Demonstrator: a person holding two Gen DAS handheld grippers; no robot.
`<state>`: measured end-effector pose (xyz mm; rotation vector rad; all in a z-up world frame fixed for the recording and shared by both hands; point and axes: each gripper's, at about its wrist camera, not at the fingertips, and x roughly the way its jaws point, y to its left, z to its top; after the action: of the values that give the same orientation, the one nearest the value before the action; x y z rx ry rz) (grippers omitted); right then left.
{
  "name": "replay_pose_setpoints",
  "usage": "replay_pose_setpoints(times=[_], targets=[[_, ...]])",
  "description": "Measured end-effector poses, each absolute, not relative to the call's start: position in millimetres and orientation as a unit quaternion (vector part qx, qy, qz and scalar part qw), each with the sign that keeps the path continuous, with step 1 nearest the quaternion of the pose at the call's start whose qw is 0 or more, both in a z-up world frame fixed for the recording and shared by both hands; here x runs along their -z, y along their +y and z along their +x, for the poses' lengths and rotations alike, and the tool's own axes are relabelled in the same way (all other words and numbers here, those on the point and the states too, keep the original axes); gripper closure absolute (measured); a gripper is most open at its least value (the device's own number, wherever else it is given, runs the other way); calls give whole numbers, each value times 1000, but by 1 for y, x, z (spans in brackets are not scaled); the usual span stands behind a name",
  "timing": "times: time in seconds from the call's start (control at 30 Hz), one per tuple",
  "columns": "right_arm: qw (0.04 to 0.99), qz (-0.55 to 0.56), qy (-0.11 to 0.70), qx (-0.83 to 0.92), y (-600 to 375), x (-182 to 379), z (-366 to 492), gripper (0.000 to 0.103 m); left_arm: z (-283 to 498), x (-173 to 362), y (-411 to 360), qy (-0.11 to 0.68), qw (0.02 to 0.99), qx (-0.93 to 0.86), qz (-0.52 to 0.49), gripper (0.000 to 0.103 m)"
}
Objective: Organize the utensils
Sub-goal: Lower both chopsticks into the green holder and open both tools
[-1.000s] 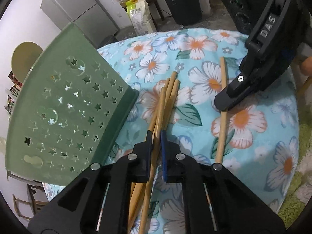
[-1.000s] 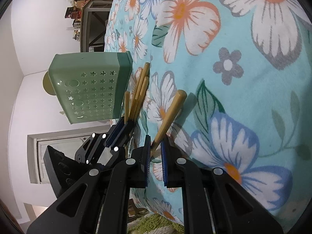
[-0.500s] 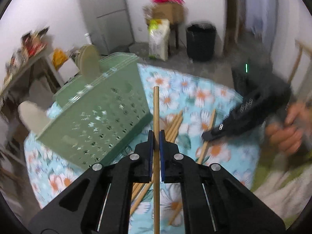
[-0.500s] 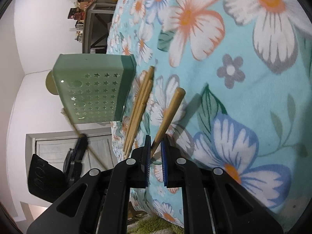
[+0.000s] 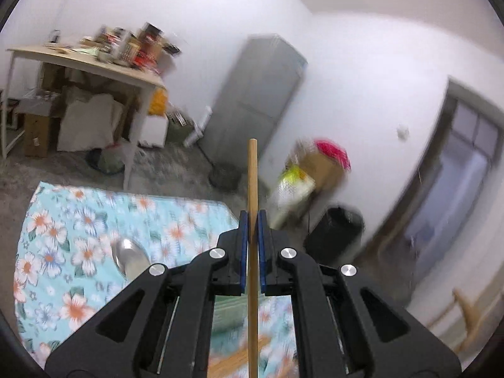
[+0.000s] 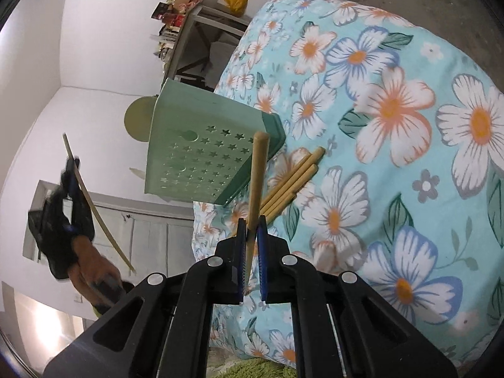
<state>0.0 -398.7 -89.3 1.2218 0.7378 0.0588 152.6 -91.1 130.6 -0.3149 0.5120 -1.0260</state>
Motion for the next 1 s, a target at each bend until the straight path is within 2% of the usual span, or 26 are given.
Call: replay_pose_setpoints(times=[0.23, 0.4, 0.83, 0.93, 1.0], targets=[[750, 569, 336, -25, -402, 95, -6, 96, 170, -157, -107, 143, 878, 412, -196, 98], [747, 574, 334, -24, -406, 99, -7, 96, 172, -151, -139, 102, 908, 367, -175, 98], [748, 574, 332, -25, -409, 99, -7, 96, 183, -104, -175, 127, 930, 320, -127, 98], [751, 571, 331, -25, -408, 96, -7, 96, 181, -98, -164, 139, 929, 320, -126, 89], [755, 567, 329, -25, -407, 93, -6, 96, 176, -96, -152, 148, 928, 317, -132, 77]])
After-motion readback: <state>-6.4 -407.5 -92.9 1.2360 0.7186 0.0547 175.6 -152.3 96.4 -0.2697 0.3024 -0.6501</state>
